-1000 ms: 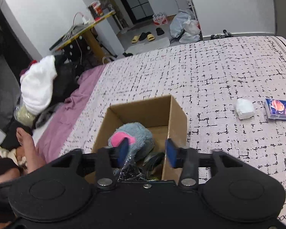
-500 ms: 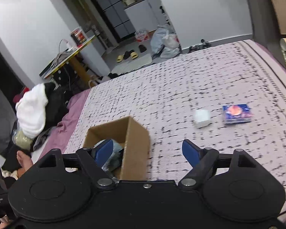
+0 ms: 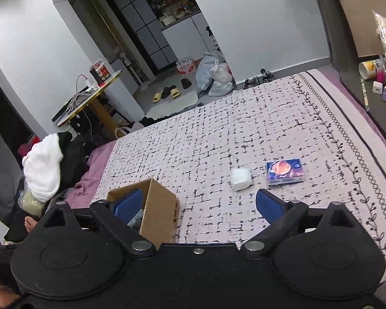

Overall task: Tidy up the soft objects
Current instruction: 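Move both tools from the box toward the white packet and tissue pack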

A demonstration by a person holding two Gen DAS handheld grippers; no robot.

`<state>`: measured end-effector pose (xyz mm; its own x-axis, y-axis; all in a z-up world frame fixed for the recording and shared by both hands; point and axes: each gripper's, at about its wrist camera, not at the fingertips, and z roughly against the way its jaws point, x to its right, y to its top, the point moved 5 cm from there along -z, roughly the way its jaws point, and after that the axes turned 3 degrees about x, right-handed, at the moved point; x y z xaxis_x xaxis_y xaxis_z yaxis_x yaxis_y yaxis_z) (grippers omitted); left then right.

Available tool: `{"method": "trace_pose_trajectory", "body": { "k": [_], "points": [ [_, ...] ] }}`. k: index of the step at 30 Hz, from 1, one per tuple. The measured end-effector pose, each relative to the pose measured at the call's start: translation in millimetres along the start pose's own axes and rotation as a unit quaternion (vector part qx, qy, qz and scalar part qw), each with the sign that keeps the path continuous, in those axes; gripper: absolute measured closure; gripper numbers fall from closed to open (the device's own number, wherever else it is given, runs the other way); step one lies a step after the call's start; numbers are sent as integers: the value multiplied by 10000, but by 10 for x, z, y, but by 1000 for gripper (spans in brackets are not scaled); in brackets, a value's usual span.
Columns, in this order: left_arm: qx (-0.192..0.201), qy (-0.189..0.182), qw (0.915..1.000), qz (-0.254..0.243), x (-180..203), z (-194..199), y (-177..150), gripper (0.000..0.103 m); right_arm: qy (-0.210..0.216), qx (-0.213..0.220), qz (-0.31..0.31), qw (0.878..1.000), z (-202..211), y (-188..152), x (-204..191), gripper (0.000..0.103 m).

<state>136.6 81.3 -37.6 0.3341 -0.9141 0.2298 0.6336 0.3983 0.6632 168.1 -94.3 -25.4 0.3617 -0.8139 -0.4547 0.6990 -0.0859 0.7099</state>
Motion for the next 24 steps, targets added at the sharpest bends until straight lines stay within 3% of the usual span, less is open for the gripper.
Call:
{"method": "trace_pose_trajectory", "body": {
  "k": [24],
  "points": [
    [-110, 6, 9990, -443, 730, -258, 21, 9, -179, 174, -414, 9988, 87, 149, 767, 4]
  ]
}}
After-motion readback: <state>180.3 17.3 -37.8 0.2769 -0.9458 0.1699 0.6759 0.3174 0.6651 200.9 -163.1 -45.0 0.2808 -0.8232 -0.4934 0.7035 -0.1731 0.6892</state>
